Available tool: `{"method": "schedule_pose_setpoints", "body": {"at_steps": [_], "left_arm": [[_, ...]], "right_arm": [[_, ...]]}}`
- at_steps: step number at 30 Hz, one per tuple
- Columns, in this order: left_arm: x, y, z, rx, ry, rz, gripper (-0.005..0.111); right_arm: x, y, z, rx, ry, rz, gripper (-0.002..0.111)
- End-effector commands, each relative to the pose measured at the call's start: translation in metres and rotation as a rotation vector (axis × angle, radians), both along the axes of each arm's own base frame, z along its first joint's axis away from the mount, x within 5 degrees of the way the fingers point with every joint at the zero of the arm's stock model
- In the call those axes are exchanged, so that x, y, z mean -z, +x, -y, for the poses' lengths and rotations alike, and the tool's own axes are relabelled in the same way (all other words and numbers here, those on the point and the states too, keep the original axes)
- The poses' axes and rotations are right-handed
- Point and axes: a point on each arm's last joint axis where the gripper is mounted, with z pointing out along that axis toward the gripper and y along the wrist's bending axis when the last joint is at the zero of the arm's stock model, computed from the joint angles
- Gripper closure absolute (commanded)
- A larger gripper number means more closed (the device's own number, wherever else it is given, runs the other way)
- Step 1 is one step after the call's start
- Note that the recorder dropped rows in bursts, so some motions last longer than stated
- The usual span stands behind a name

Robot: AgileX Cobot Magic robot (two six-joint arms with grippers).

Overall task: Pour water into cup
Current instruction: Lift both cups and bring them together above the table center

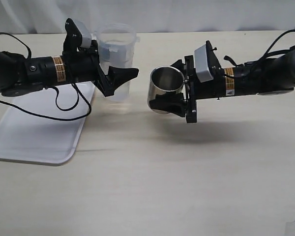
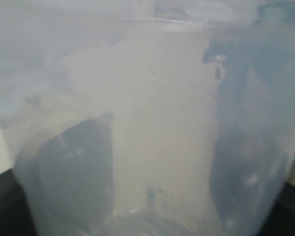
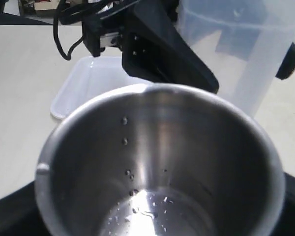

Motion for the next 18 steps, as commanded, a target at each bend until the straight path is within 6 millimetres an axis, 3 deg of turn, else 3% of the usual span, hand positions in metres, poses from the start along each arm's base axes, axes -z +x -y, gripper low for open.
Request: {"method": "schedule_pose_setpoints", "body": {"at_steps": [1, 9, 18], "left_arm": [[-0.017, -0.001, 0.001, 0.015, 0.024, 0.036, 0.107], [-0.029, -0.008, -0.001, 0.081, 0.156, 0.067, 0.107], [-0.023, -0.010, -0.003, 0.103, 0.229, 0.064, 0.107]], "right_arm": [[-0.003, 0.009, -0.002, 0.000, 0.026, 0.019, 0.104], [0.007, 0.028, -0.004, 0.038, 0.055, -0.052, 0.104], [0.012, 0.020, -0.028, -0.016, -0.003, -0.036, 0.104]]}}
